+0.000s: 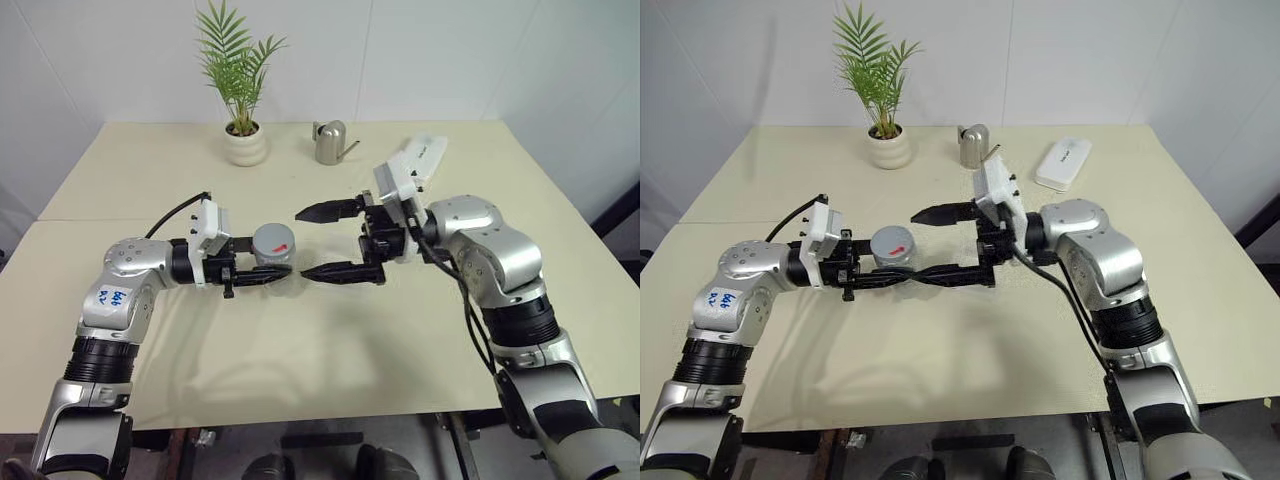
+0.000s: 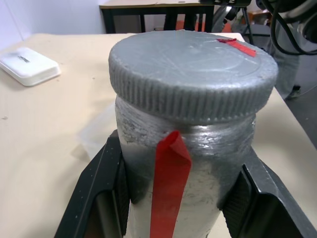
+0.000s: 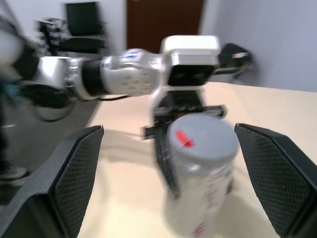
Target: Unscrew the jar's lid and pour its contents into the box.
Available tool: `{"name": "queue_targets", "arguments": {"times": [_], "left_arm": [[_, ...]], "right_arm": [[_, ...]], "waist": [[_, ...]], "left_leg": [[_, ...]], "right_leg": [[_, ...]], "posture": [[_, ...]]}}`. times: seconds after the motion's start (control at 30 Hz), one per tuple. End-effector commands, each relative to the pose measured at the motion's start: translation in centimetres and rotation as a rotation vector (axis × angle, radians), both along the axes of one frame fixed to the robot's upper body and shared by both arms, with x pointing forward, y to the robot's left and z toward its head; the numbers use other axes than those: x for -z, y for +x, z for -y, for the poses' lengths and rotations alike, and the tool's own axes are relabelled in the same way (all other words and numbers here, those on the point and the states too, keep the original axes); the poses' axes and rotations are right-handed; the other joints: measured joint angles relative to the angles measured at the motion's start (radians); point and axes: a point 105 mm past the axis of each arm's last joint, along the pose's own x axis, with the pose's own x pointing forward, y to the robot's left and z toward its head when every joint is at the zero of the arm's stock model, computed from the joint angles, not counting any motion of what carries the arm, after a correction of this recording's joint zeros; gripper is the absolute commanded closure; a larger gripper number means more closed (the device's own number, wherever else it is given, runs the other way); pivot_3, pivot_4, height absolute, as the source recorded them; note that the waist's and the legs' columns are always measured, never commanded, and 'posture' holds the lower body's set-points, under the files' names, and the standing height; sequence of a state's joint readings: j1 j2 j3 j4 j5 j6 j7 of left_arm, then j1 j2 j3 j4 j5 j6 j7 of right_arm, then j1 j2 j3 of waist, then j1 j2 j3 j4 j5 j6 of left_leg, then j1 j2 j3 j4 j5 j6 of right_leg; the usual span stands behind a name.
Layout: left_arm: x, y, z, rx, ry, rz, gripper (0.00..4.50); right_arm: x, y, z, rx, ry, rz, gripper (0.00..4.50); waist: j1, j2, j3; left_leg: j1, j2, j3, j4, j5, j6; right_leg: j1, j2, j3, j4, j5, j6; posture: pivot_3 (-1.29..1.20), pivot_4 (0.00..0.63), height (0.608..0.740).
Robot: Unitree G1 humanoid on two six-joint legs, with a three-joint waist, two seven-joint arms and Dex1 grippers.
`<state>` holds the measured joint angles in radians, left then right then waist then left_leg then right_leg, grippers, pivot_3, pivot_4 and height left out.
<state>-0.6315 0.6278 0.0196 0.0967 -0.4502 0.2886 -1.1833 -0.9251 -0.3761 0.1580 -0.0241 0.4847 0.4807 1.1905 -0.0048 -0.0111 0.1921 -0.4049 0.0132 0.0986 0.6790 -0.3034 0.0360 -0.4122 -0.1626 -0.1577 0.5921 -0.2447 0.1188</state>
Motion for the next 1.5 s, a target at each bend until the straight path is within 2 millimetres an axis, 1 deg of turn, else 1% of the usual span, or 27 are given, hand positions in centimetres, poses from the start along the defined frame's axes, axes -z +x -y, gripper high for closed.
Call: {"name": "queue_targets", "arguments": {"times": [0.03,0.13,0.37,0.6,0.7,0.9,1.03,1.2,1.3,1.4,1.5], "left_arm": [[-0.5,-0.7,1.0,0.042,-0.015,0.02,2.56],[-0.5,-0.8,1.3,0.055,-0.016,0.015,2.56],[-0.5,-1.1,1.8,0.072,-0.02,0.011,2.56],[-0.8,-1.2,1.9,0.074,-0.034,0.017,2.56],[-0.8,-1.4,1.8,0.083,-0.038,0.021,2.56],[-1.0,-1.6,1.9,0.104,-0.054,0.035,2.56],[-1.3,-1.8,2.1,0.123,-0.076,0.048,2.56],[-1.5,-2.0,2.0,0.13,-0.091,0.052,2.56],[-1.4,-2.0,1.7,0.126,-0.083,0.045,2.56],[-1.2,-1.9,1.3,0.11,-0.067,0.041,2.56],[-0.9,-1.7,1.0,0.09,-0.051,0.036,2.56]], "right_arm": [[-0.6,0.4,-1.4,0.066,0.03,0.053,0.04],[-0.5,1.1,-2.1,0.096,0.039,0.046,0.04],[-0.1,1.4,-3.0,0.088,0.045,0.011,0.04],[0.0,1.5,-3.0,0.075,0.041,0.012,0.04],[-0.2,2.2,-2.4,0.097,0.04,0.02,0.04],[-0.4,4.3,-0.1,0.158,0.03,0.028,0.04],[-0.4,5.3,1.5,0.177,0.027,0.019,0.04],[0.1,6.5,4.4,0.241,0.002,-0.003,0.04],[0.1,6.8,6.3,0.262,-0.011,-0.009,0.04],[0.0,6.6,7.5,0.269,-0.02,-0.019,0.04],[-0.3,5.8,7.7,0.232,-0.016,-0.041,0.04]], "waist": [[-0.001,0.0,0.0],[-0.002,0.0,0.0],[-0.002,0.0,0.0],[-0.003,0.0,0.0],[-0.003,0.0,0.0],[-0.005,0.0,0.0],[-0.006,0.0,0.0],[-0.008,0.0,0.0],[0.003,0.0,0.0],[-0.002,0.0,0.0],[-0.017,0.0,0.0]], "left_leg": [[0.0,0.0,0.0,0.0,0.0,0.0],[0.0,0.0,0.0,0.0,0.0,0.0],[0.0,0.0,0.0,0.0,0.0,0.0],[0.0,0.0,0.0,0.0,0.0,0.0],[0.0,0.0,0.0,0.0,0.0,0.0],[0.0,0.0,0.0,0.0,0.0,0.0],[0.0,0.0,0.0,0.0,0.0,0.0],[0.0,0.0,0.0,0.0,0.0,0.0],[0.0,-0.001,0.0,0.001,0.0,0.001],[0.0,0.0,0.0,0.001,0.0,0.001],[0.0,0.001,0.001,0.0,0.0,0.0]], "right_leg": [[0.0,0.0,0.0,0.0,0.0,0.0],[0.0,0.0,0.0,0.001,0.0,0.0],[0.0,0.0,0.0,0.0,0.0,0.0],[0.0,0.0,0.0,0.0,0.0,0.0],[0.0,0.0,0.0,0.0,0.0,0.0],[0.0,0.0,0.0,0.0,0.0,0.0],[0.0,0.0,0.0,0.0,0.0,0.0],[0.0,0.0,0.0,0.0,0.0,0.0],[0.001,-0.001,0.0,0.0,0.0,0.0],[0.0,-0.001,0.0,-0.001,0.0,0.0],[0.0,0.001,0.0,0.0,0.0,0.0]], "posture": [[0.0,0.15,0.74],[0.0,0.15,0.74],[0.0,0.15,0.74],[0.0,0.15,0.74],[0.0,0.15,0.74],[0.0,0.15,0.74],[0.0,0.15,0.74],[0.0,0.15,0.74],[0.0,0.15,0.74],[0.0,0.15,0.74],[0.0,0.15,0.74]]}}
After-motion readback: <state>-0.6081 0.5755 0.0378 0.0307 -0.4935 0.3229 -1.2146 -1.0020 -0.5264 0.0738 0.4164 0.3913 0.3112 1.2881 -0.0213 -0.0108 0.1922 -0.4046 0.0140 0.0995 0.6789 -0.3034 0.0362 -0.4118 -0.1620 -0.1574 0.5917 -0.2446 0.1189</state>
